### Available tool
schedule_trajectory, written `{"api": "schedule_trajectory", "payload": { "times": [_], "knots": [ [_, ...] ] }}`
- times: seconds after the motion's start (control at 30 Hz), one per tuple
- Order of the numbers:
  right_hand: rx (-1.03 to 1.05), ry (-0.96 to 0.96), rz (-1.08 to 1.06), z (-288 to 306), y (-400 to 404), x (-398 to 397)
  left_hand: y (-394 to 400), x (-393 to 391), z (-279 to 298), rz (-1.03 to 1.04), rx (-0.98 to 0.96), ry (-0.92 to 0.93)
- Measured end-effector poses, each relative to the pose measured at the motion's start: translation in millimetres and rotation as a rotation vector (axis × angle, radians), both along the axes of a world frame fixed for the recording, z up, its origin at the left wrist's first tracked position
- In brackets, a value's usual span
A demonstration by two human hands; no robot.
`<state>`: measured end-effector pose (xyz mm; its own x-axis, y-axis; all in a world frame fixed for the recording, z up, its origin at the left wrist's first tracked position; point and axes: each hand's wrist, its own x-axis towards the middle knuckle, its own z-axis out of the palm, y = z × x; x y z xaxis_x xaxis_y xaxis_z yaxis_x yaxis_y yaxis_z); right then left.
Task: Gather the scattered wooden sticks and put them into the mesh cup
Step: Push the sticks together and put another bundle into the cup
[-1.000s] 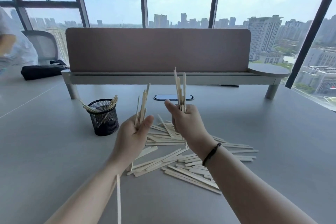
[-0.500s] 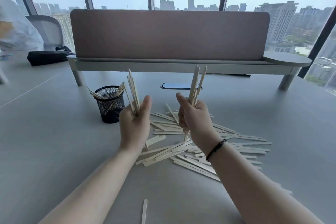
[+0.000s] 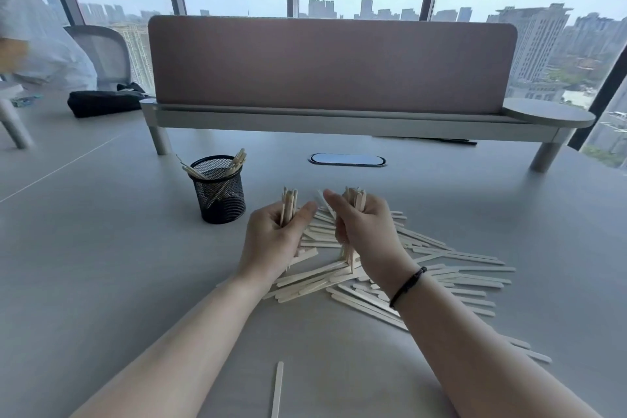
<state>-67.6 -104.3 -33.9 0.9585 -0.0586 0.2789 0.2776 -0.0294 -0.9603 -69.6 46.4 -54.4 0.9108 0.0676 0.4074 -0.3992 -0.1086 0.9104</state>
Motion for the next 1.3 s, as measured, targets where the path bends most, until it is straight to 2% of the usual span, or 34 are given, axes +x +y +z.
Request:
{"api": "schedule_trajectory", "payload": {
  "times": [0.1, 0.23, 0.43, 0.67, 0.77, 0.9, 1.07, 1.3],
  "knots": [
    [0.091, 0.008, -0.036, 11, 1, -2, 3, 0, 5, -0.001, -0.113, 0.075],
    [0.178, 0.002, 0.049, 24, 7, 0, 9, 1, 12, -0.017, -0.230, 0.136],
    [0.181, 0.098, 0.039, 16, 23, 7, 19, 6, 7, 0.030, -0.275, 0.187],
    [0.126, 0.138, 0.048, 18, 38, 20, 20, 6, 5, 0.042, -0.221, 0.233],
    [0.130, 0.150, 0.078, 38, 51, 27, 24, 9, 9, 0.089, -0.241, 0.244],
    [0.235, 0.065, 0.129, 91, 86, 42, 34, 14, 14, 0.136, -0.354, 0.267],
    [0.379, 0.009, 0.154, 138, 149, 74, 45, 18, 13, 0.220, -0.398, 0.290],
    [0.192, 0.044, 0.102, 119, 199, 116, 62, 28, 14, 0.321, -0.462, 0.320]
  ]
}}
